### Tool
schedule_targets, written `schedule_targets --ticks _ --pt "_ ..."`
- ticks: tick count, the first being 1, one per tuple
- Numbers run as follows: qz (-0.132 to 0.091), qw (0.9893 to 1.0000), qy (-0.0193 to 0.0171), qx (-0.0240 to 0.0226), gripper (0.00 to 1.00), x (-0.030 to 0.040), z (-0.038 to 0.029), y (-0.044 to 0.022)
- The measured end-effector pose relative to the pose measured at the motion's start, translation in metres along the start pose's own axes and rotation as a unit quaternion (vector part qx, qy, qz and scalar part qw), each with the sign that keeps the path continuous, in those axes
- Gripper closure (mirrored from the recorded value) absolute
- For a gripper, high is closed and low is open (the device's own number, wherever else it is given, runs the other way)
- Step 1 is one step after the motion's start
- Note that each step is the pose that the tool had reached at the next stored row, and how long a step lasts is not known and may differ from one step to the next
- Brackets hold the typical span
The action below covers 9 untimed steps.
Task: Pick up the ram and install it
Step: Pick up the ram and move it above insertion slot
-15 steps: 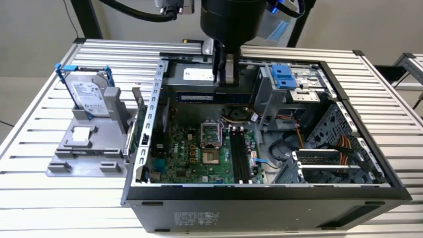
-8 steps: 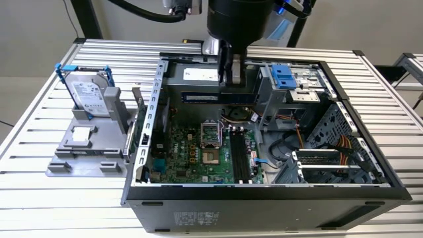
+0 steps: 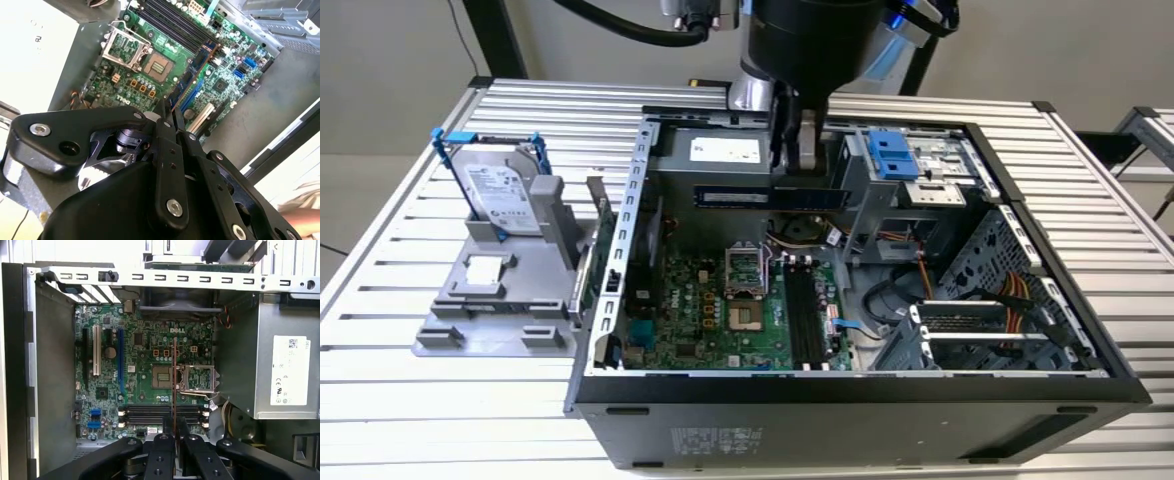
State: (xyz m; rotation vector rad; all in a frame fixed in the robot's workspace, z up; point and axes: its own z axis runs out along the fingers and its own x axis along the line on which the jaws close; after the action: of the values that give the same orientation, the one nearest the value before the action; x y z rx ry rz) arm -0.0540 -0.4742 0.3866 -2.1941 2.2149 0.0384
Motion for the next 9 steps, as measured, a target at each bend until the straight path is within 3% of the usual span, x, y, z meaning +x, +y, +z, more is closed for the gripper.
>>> schedule_targets --ticks 9 --pt "-0.001 1.0 0.0 0.0 1.0 0.0 0.0 -0.0013"
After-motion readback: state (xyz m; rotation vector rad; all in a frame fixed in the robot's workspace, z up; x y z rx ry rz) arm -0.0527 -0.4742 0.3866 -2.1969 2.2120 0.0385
